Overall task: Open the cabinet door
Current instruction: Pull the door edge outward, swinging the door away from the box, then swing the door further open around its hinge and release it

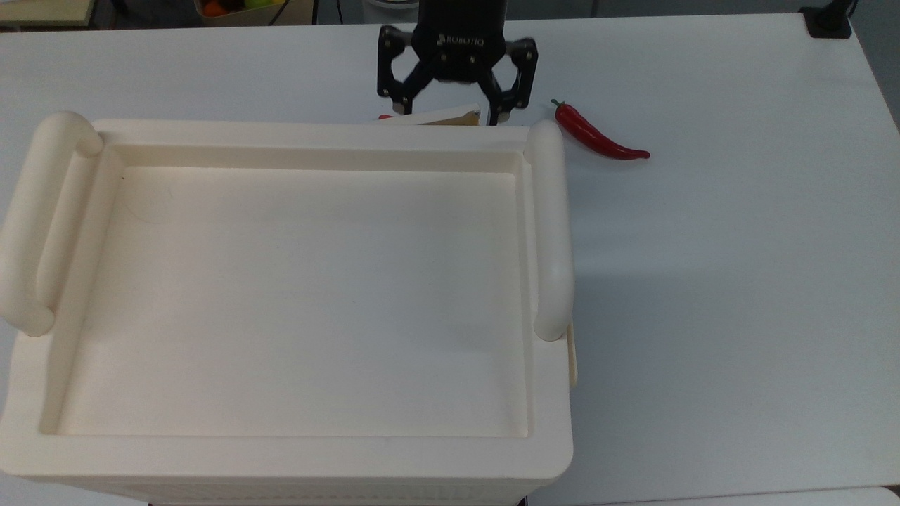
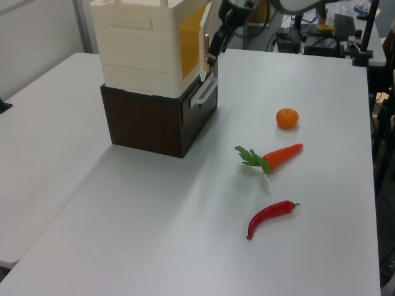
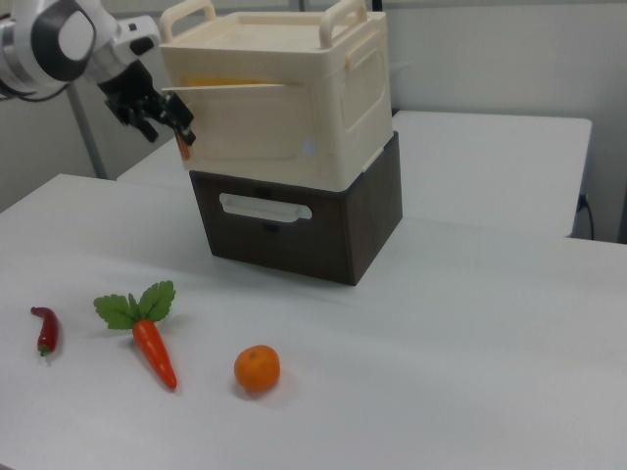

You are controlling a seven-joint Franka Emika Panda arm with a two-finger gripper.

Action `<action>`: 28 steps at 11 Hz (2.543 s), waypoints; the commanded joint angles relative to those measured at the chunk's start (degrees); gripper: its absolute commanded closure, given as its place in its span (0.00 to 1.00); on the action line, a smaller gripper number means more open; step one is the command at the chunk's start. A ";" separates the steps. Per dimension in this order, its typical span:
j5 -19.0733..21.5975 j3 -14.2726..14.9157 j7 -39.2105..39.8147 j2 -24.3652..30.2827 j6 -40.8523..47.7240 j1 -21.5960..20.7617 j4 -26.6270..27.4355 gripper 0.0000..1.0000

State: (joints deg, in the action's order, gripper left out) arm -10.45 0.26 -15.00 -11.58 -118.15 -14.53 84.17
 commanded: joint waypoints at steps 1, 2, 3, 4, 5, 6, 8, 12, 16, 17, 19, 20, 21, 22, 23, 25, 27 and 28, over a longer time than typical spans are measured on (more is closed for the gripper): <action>1.58 0.44 -0.56 4.20 2.05 -0.32 -1.62 0.00; 1.75 0.44 -0.73 3.68 1.44 -0.32 -3.65 0.00; 1.49 0.44 -0.82 3.32 1.17 -0.41 -4.97 0.00; 1.49 0.44 -0.82 3.06 -1.01 -0.49 -5.94 0.00; 1.58 0.44 -0.99 2.62 -5.64 -0.50 -5.86 0.00; 1.58 0.44 -1.52 1.92 -9.60 -0.50 -5.69 0.00; 1.49 0.44 -1.61 -0.09 -13.93 -0.50 -5.51 0.00; 0.61 0.44 -0.82 0.15 -10.99 -0.41 -3.49 0.00; 1.13 1.05 4.79 3.22 1.32 0.30 -3.67 0.00; 1.49 1.14 6.81 3.84 4.82 0.64 -3.93 0.00; 1.58 1.23 7.88 4.37 8.53 0.73 -3.93 0.00; 1.49 1.23 8.05 4.38 10.72 0.82 -3.67 0.00; 1.58 1.23 8.06 4.29 12.75 1.34 -3.49 0.00; 1.84 1.14 8.06 3.77 14.25 1.70 -3.32 0.00; 1.84 1.05 7.97 3.67 15.05 1.61 -1.84 0.00; 1.93 0.79 7.62 4.11 16.36 1.70 0.81 0.00; 5.50 1.14 8.05 5.77 19.26 5.01 4.31 0.00; 6.40 1.14 8.14 7.17 19.88 6.43 6.59 0.00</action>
State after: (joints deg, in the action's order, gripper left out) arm -7.69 1.07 -8.39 -8.54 -100.35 -11.70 85.28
